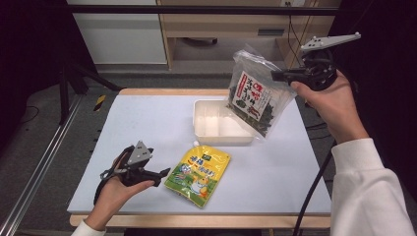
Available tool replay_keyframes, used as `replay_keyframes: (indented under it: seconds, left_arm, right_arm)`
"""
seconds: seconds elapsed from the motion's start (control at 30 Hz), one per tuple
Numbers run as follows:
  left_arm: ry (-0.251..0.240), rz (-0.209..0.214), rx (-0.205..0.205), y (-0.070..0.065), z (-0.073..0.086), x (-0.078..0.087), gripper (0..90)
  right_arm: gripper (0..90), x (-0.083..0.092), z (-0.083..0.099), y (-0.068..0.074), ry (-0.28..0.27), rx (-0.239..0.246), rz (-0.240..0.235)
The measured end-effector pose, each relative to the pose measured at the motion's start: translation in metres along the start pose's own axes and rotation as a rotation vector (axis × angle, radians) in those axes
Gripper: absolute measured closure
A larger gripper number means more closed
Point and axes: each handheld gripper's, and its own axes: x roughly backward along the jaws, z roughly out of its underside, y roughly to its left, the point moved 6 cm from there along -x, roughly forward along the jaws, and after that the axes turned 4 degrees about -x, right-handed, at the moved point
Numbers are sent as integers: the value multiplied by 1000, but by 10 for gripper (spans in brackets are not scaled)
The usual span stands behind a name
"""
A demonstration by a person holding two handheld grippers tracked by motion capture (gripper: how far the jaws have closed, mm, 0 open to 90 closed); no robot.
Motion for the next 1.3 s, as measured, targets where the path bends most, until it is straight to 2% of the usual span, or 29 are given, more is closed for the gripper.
replay_keyframes:
  seconds: [0.1,0.2,0.27,0.4,0.5,0.67,0.7,0.87,1.03,1.3]
  left_arm:
    - [-5,-12,53,4,20,3,116]
    - [-1,-31,64,8,29,4,115]
    - [-15,-22,99,8,35,8,113]
    - [-27,-19,83,1,40,16,112]
    - [-34,-39,103,3,45,19,112]
    - [-22,-37,126,4,53,17,113]
    - [-7,-37,130,3,56,13,113]
    - [-13,-44,129,4,55,13,113]
    - [-36,-64,152,10,55,18,115]
    - [-39,-63,153,10,55,18,116]
  right_arm:
    - [887,-8,-2,-8,-19,-15,-3]
    - [888,-13,-3,-13,-26,-25,5]
    - [887,-18,-3,-18,-38,-40,8]
    - [888,-30,-4,-26,-33,-71,23]
    - [888,-37,-3,-29,-35,-86,22]
    - [888,-47,-2,-30,-39,-109,19]
    - [888,-51,-1,-30,-40,-115,12]
    - [888,-60,1,-29,-50,-125,5]
    - [888,-67,5,-31,-49,-131,3]
    - [888,-75,14,-38,-55,-145,8]
